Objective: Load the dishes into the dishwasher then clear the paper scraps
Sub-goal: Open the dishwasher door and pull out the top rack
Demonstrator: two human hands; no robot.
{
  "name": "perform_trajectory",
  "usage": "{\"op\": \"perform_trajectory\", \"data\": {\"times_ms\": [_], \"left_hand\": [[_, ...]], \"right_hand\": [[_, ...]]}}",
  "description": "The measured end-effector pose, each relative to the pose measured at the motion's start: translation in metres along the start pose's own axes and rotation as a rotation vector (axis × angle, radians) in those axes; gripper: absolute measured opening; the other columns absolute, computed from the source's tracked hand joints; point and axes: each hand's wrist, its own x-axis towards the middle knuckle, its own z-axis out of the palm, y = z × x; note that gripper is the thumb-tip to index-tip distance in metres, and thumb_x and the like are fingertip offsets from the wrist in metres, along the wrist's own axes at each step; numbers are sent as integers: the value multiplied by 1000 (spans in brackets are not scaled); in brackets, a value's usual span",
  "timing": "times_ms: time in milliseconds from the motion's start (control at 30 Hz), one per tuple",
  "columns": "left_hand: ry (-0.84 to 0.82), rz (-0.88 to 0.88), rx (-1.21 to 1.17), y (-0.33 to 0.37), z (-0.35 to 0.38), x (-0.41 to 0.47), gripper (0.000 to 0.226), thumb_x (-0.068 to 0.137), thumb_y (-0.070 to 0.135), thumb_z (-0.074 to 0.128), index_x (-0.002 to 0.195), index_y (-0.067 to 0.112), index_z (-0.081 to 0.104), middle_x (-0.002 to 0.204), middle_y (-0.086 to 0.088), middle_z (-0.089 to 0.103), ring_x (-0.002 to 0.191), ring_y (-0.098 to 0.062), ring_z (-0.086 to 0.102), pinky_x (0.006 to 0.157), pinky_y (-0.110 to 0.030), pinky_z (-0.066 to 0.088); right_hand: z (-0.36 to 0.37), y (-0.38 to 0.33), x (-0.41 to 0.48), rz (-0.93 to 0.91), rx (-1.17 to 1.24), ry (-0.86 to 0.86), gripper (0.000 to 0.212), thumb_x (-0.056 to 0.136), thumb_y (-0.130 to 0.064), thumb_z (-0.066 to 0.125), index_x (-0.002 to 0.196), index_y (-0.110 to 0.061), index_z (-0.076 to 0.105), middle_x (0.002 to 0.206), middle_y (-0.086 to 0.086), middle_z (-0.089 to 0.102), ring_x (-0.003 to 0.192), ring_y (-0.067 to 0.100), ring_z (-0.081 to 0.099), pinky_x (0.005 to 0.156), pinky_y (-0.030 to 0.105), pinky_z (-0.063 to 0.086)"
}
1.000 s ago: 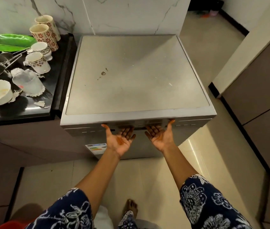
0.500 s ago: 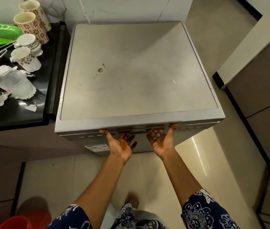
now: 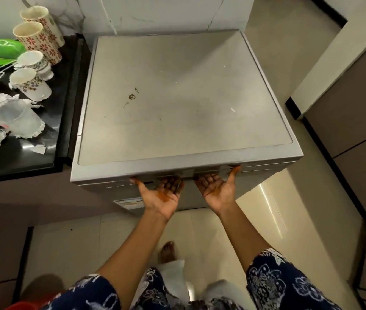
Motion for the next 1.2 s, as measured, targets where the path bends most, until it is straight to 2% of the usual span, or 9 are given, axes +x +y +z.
{"op": "perform_trajectory", "data": {"times_ms": [100, 267, 433, 600, 667, 767, 867, 1000, 1200], "left_hand": [[69, 69, 30, -8, 10, -4, 95, 71, 88, 37, 118, 7, 52, 101, -14, 58, 95, -28, 57, 79, -41, 50], [193, 162, 146, -58, -40, -48, 87, 78, 83, 29, 129, 17, 53, 122, -17, 61, 101, -31, 60, 73, -40, 51], [209, 45, 295, -57, -92, -78, 81, 84, 77, 30, 121, 10, 55, 112, -17, 64, 101, -31, 61, 80, -44, 52], [380, 101, 916, -43, -97, -102, 54, 98, 53, 37, 107, 6, 61, 103, -12, 69, 86, -24, 65, 83, -40, 47], [439, 324, 1238, -46, -98, -112, 35, 98, 39, 47, 98, 9, 65, 98, -8, 70, 82, -23, 65, 79, -36, 49], [292, 854, 1710, -49, -93, -113, 16, 93, 31, 58, 96, 18, 66, 95, 2, 66, 93, -19, 61, 82, -33, 49], [239, 1086, 2333, -37, -76, -90, 45, 87, 48, 60, 124, 23, 56, 126, -3, 55, 120, -24, 47, 100, -41, 38], [136, 693, 2623, -11, -64, -65, 86, 78, 79, 38, 145, 25, 34, 148, -6, 39, 138, -27, 31, 116, -52, 11], [79, 648, 2615, -10, -82, -68, 117, 54, 97, 11, 144, 25, 34, 147, -4, 40, 137, -25, 31, 117, -50, 12]], "right_hand": [[8, 0, -5, 0, 23, 24, 87, 75, -79, 40, 126, -9, 52, 109, 17, 61, 100, 31, 59, 90, 45, 51], [-45, 30, -61, 66, -82, 98, 85, 74, -74, 46, 137, -17, 45, 127, 17, 56, 110, 34, 56, 93, 50, 47], [-90, 29, -100, 175, -177, 44, 73, 85, -68, 38, 136, -15, 40, 133, 20, 50, 121, 34, 50, 102, 47, 39], [-87, 4, -127, 228, -958, 44, 49, 94, -54, 41, 115, -11, 54, 115, 12, 63, 104, 27, 61, 93, 42, 46], [-85, -10, -135, 99, -1364, 1, 33, 95, -46, 47, 95, -16, 59, 104, 12, 67, 95, 26, 63, 93, 43, 48], [-82, -26, -133, -382, -1861, -90, 27, 95, -39, 51, 94, -13, 61, 89, 3, 64, 84, 20, 60, 78, 33, 50], [-65, -38, -114, -812, -2176, -160, 31, 92, -39, 53, 111, -16, 56, 110, 4, 56, 105, 21, 51, 87, 33, 42], [-49, -51, -80, -481, -2589, -322, 81, 82, -66, 50, 143, -16, 31, 147, 8, 34, 136, 27, 29, 114, 46, 19], [-62, -49, -70, -350, -2596, -369, 102, 66, -84, 47, 143, -20, 30, 145, 5, 36, 133, 25, 33, 110, 45, 21]]}}
